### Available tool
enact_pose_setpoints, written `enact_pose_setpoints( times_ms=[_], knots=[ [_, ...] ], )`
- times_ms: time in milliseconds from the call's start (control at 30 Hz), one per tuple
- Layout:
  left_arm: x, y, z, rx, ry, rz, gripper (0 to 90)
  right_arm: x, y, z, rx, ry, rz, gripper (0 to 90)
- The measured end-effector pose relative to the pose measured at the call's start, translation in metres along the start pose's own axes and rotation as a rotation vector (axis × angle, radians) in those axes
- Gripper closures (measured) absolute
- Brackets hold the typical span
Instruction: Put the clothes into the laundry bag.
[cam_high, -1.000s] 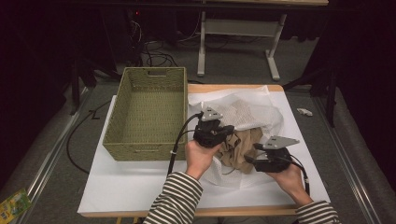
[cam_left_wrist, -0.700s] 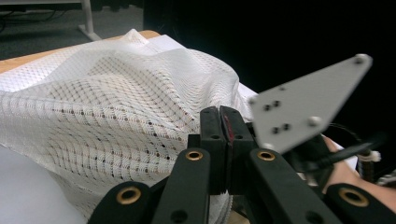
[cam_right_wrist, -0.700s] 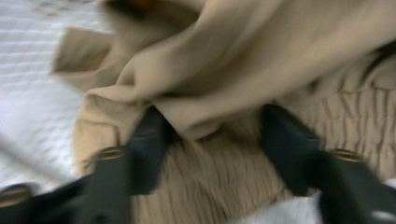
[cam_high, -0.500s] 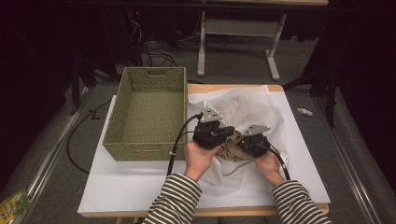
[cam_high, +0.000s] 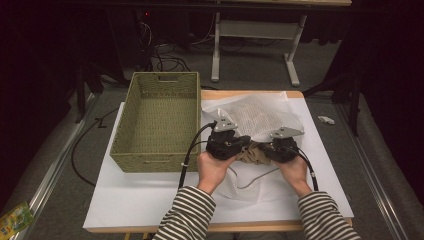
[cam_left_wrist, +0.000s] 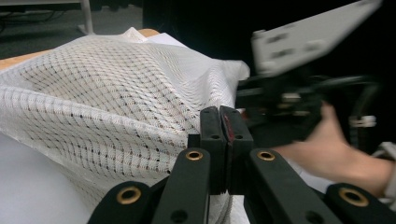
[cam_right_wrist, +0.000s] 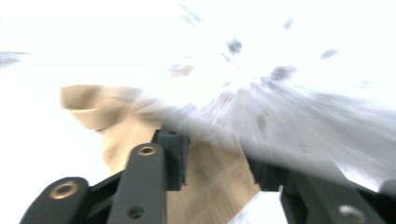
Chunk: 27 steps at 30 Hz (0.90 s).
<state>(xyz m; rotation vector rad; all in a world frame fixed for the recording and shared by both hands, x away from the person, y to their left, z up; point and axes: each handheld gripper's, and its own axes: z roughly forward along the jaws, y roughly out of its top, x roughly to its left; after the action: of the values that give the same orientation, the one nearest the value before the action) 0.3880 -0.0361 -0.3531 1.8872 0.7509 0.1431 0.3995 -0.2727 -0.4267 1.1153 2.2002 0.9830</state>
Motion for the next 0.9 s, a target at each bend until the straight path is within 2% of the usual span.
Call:
enact_pose_setpoints(
  times_ms=[33,67,133,167,200,233,333,400,433,467,500,533,567,600,633,667,733,767,800,833,900],
  knots=[
    [0.0,0.0,0.0,0.001,0.003,0.001,89.1,0.003,-0.001,-0.007,-0.005,0.012,-0.008,57.6],
    [0.0,0.0,0.0,0.001,0.003,0.001,89.1,0.003,-0.001,-0.007,-0.005,0.012,-0.008,57.6],
    [0.001,-0.001,0.001,0.002,0.005,0.001,89.1,0.01,-0.005,-0.02,-0.007,0.044,-0.035,52.5],
    [0.001,-0.001,0.001,0.002,0.005,0.001,89.1,0.01,-0.005,-0.02,-0.007,0.044,-0.035,52.5],
    [0.0,-0.001,0.002,-0.003,0.002,-0.001,89.1,0.013,-0.007,-0.022,0.001,0.074,-0.033,50.5],
    [0.0,-0.001,0.002,-0.003,0.002,-0.001,89.1,0.013,-0.007,-0.022,0.001,0.074,-0.033,50.5],
    [-0.001,-0.001,0.002,-0.007,-0.002,-0.002,89.1,0.021,-0.011,-0.013,0.029,0.091,-0.045,43.9],
    [0.0,-0.001,0.001,-0.007,-0.005,-0.003,89.1,0.026,-0.013,0.001,0.075,0.093,-0.054,40.3],
    [0.0,0.0,-0.001,-0.008,-0.009,-0.005,89.1,0.03,-0.015,0.015,0.102,0.08,-0.069,42.6],
    [0.0,0.0,-0.001,-0.008,-0.009,-0.005,89.1,0.03,-0.015,0.015,0.102,0.08,-0.069,42.6],
    [0.0,0.0,-0.004,-0.011,-0.017,-0.011,89.1,0.034,-0.015,0.024,0.116,0.031,-0.115,56.6],
    [0.0,0.0,-0.004,-0.011,-0.017,-0.011,89.1,0.034,-0.015,0.024,0.116,0.031,-0.115,56.6],
    [0.0,-0.001,-0.005,-0.015,-0.018,-0.014,89.1,0.032,-0.016,0.033,0.104,0.009,-0.156,70.3],
    [0.0,-0.001,-0.005,-0.015,-0.018,-0.014,89.1,0.032,-0.016,0.033,0.104,0.009,-0.156,70.3],
    [0.001,-0.002,-0.006,-0.018,-0.019,-0.014,89.1,0.029,-0.014,0.036,0.099,0.006,-0.149,76.5],
    [0.002,-0.003,-0.006,-0.02,-0.022,-0.019,89.1,0.024,-0.009,0.041,0.095,-0.029,-0.144,79.6],
    [0.003,-0.004,-0.007,-0.019,-0.021,-0.02,89.1,0.019,-0.004,0.048,0.093,-0.064,-0.135,80.2],
    [0.003,-0.005,-0.008,-0.014,-0.018,-0.019,89.1,0.016,-0.002,0.052,0.095,-0.076,-0.097,80.1],
    [0.003,-0.005,-0.008,-0.014,-0.018,-0.019,89.1,0.016,-0.002,0.052,0.095,-0.076,-0.097,80.1],
    [0.004,-0.007,-0.009,-0.016,-0.009,-0.019,89.1,0.01,0.002,0.058,0.091,-0.093,-0.09,79.2],
    [0.005,-0.01,-0.008,-0.014,-0.01,-0.026,89.1,0.01,0.004,0.061,0.096,-0.099,-0.082,77.1]
  ],
)
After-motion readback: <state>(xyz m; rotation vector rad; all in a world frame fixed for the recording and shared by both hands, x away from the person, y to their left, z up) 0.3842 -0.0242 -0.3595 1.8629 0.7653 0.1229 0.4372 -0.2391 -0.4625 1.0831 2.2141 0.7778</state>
